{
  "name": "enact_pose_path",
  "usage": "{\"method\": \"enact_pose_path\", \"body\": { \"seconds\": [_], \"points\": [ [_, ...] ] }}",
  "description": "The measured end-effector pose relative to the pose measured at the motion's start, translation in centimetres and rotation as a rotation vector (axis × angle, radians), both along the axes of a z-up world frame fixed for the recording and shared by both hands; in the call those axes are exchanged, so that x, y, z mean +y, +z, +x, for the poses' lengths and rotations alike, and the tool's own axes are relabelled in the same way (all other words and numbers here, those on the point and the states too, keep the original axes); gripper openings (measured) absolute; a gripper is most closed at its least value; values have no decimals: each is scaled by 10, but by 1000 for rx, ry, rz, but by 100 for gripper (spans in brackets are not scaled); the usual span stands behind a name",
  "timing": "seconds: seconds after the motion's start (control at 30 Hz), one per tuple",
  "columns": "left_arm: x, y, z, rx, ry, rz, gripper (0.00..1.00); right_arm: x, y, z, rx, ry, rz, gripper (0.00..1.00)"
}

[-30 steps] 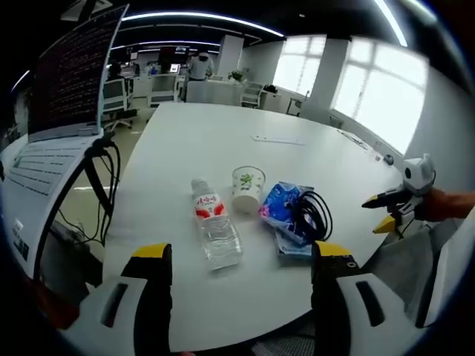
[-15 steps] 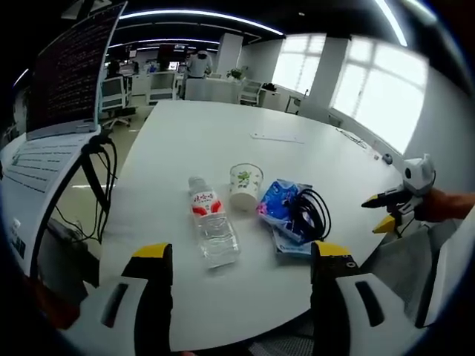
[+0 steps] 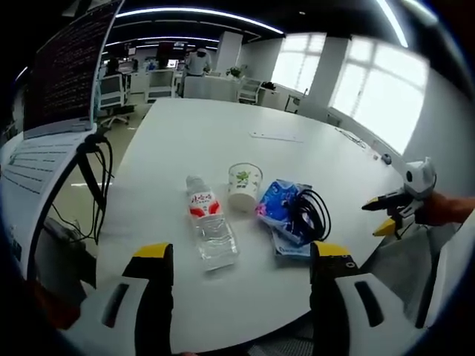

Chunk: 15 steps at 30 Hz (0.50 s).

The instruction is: Arrange the tabletop items into an orderly group along one side of the table until the central work area is clear of visible clutter.

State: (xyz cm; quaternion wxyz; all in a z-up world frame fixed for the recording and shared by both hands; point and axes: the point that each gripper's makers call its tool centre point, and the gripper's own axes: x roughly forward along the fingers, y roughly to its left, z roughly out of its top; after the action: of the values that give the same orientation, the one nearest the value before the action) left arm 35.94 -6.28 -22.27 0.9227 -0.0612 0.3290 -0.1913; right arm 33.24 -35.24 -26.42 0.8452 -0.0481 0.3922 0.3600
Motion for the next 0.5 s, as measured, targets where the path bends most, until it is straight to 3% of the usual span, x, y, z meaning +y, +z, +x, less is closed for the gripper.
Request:
{"method": "enact_pose_path", "body": {
  "seconds": [0.5],
  "points": [
    [2,-5,14,23,22,-5,76,-3,-4,-5,6,-28,12,63]
  ]
}}
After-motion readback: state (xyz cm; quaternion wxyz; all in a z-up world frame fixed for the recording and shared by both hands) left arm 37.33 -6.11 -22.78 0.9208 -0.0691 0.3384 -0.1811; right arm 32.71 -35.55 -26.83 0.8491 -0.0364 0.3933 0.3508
